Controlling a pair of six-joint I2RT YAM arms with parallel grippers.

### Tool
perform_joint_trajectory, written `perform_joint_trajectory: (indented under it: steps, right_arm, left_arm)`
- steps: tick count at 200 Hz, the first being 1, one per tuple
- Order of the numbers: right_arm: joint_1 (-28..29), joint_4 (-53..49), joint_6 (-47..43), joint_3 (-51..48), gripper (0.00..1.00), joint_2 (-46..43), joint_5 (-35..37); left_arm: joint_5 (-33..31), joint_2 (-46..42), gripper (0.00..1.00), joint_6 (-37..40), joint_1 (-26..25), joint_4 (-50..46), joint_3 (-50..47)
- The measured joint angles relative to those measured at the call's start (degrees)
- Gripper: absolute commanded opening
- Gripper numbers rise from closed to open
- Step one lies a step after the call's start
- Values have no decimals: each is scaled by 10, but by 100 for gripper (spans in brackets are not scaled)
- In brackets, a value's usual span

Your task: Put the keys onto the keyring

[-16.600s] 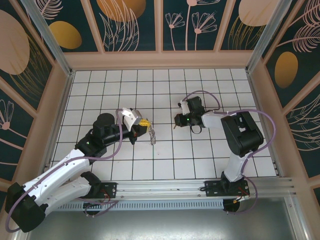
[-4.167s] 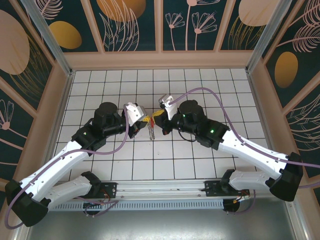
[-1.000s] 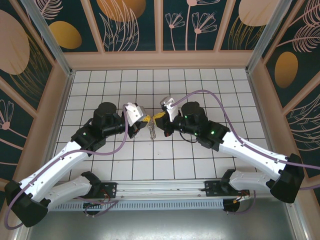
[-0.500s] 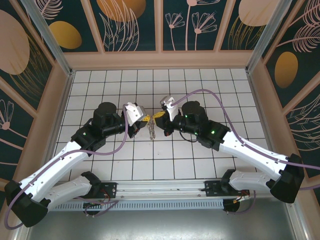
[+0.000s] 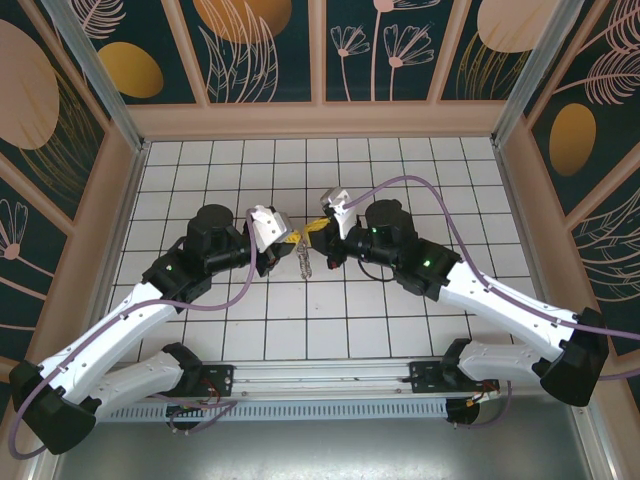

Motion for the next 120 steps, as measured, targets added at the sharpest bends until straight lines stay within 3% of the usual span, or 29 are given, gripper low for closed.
perform_joint_trajectory:
  steps: [120]
  right_arm:
    - [0,3,2,-2,0,-2,-7]
  left_arm:
    - [0,0,0,0,0,0,0]
